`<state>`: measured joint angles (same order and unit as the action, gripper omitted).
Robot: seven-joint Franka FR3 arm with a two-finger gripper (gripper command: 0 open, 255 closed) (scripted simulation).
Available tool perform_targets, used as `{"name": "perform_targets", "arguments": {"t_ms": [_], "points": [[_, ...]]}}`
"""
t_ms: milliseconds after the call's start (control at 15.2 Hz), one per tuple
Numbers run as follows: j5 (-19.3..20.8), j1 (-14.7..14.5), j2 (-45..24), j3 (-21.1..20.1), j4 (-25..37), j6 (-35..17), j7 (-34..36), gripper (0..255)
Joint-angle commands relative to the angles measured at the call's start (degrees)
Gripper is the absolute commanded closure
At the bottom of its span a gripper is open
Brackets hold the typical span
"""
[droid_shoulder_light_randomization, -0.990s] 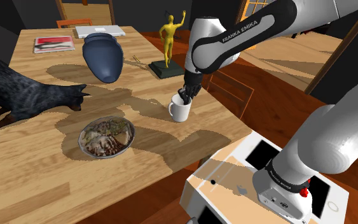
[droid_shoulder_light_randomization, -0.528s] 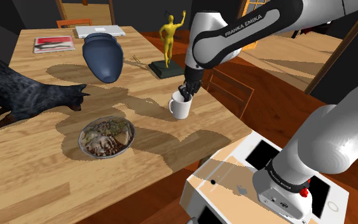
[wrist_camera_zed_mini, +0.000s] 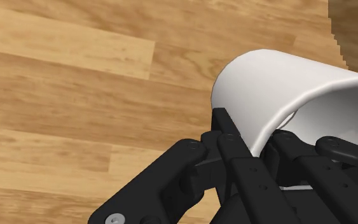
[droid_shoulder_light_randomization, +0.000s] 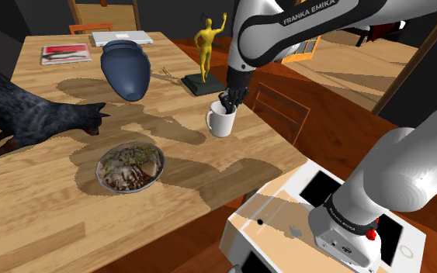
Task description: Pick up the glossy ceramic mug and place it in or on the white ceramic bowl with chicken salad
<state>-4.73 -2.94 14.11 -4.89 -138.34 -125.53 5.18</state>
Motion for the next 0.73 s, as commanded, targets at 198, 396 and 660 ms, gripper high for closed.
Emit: {"name": "perform_targets", "arguments": {"t_ms": [198,396,660], "points": [[0.1,0.1,1.8,0.2,2.3,4.1,0.0,255],[0.2,0.1,2.7,0.3,3.9,6.6,0.1,255],[0.2,0.2,3.6,0.4,6.1,9.8,0.2,255]]}}
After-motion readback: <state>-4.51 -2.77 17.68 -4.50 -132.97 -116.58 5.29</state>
